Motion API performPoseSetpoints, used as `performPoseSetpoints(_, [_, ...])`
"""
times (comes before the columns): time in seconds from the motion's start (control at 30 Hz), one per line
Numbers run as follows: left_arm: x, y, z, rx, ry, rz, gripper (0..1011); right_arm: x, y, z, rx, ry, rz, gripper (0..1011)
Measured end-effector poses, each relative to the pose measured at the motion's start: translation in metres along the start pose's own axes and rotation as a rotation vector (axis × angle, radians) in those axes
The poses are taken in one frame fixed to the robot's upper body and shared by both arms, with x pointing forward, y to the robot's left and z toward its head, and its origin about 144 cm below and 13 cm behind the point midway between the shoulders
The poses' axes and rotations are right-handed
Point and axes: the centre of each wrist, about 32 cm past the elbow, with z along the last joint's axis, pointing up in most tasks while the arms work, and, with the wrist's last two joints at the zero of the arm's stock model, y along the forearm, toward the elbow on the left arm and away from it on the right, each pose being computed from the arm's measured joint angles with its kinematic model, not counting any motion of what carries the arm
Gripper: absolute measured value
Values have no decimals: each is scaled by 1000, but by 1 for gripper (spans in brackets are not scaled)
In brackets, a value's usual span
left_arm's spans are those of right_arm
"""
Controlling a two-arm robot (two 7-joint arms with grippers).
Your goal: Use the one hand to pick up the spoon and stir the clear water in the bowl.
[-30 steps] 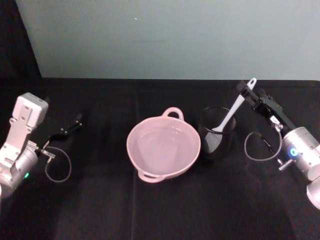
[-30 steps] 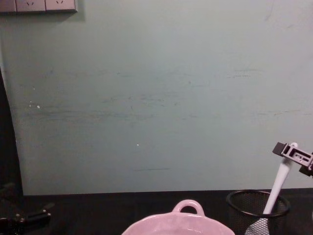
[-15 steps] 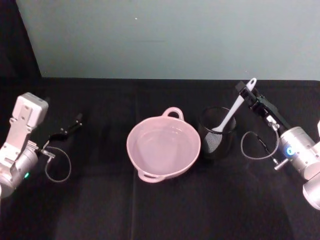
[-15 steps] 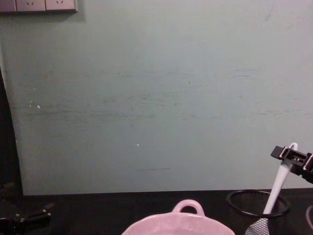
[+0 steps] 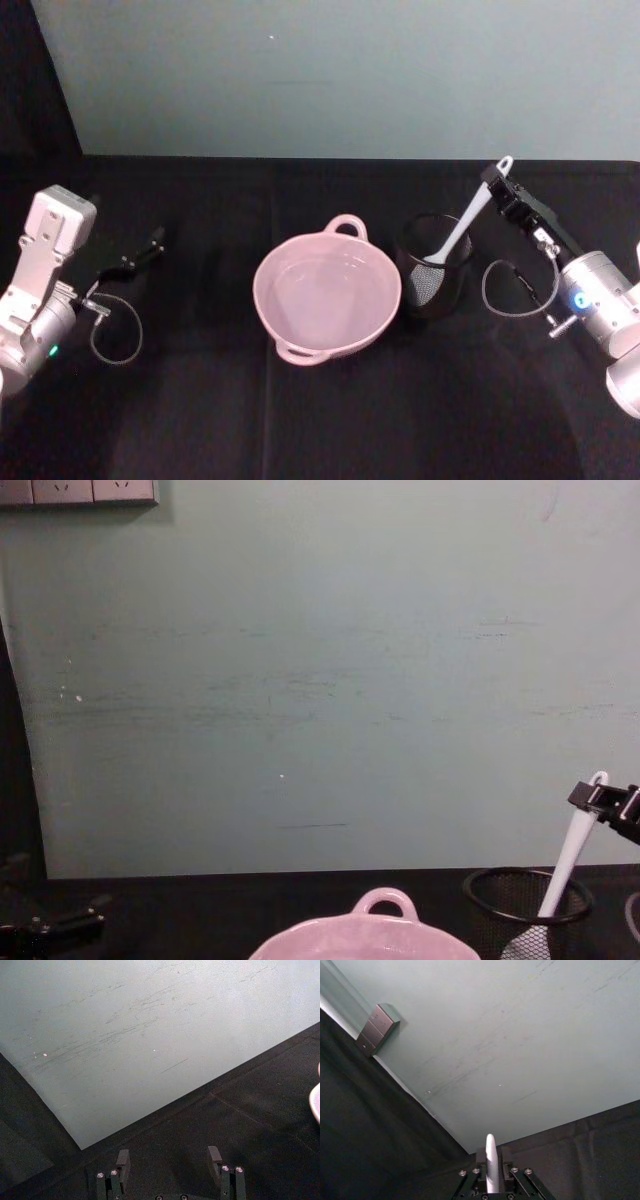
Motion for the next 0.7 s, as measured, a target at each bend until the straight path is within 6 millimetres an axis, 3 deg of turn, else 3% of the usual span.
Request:
performPoseSetpoints(0.17, [0, 0, 0, 0, 0, 0, 1011, -2, -1, 2, 6, -9, 8, 111])
performPoseSetpoints(0.43, [0, 0, 0, 0, 0, 0, 1011, -8, -2, 6, 14, -50, 25, 111])
performPoseSetpoints(0.7, [0, 0, 0, 0, 0, 0, 1011, -28, -3, 29, 14, -237, 53, 110])
